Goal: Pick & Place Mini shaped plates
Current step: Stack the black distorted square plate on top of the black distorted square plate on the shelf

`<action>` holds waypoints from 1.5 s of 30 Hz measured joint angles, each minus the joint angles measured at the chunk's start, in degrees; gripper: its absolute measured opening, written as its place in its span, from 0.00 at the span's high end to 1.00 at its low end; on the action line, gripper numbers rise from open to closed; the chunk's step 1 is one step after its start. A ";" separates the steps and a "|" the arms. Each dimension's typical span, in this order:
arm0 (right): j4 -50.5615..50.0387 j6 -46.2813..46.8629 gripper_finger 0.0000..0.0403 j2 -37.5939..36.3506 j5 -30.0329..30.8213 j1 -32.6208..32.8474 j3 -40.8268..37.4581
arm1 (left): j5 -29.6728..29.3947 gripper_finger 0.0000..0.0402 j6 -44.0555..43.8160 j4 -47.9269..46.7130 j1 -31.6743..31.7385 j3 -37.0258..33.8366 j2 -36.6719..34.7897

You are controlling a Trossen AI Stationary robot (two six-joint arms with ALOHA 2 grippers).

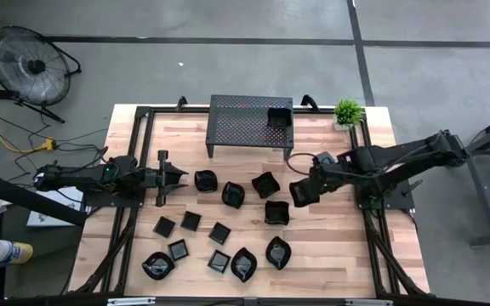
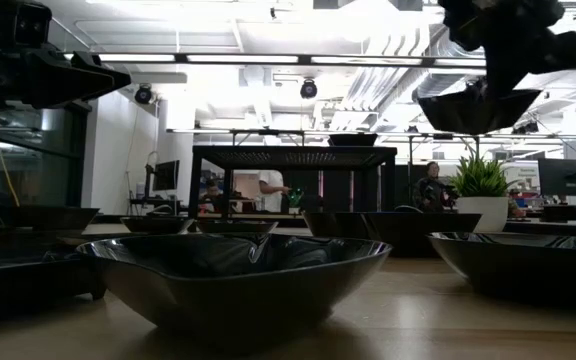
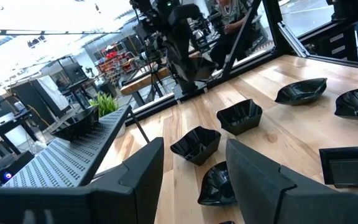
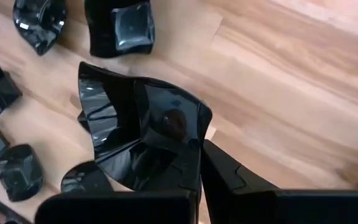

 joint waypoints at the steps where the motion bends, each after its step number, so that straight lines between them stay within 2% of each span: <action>1: 0.04 -0.53 1.00 0.00 0.00 -0.74 0.00 | 0.01 0.58 0.02 0.00 -0.01 0.00 0.00; 16: 0.21 -6.75 1.00 0.00 -2.97 -7.33 0.00 | 0.02 0.58 0.00 0.00 0.01 0.00 0.01; 45: 0.24 -8.10 1.00 -0.11 -3.04 -8.00 0.00 | 0.02 0.58 0.01 0.00 0.00 0.00 0.01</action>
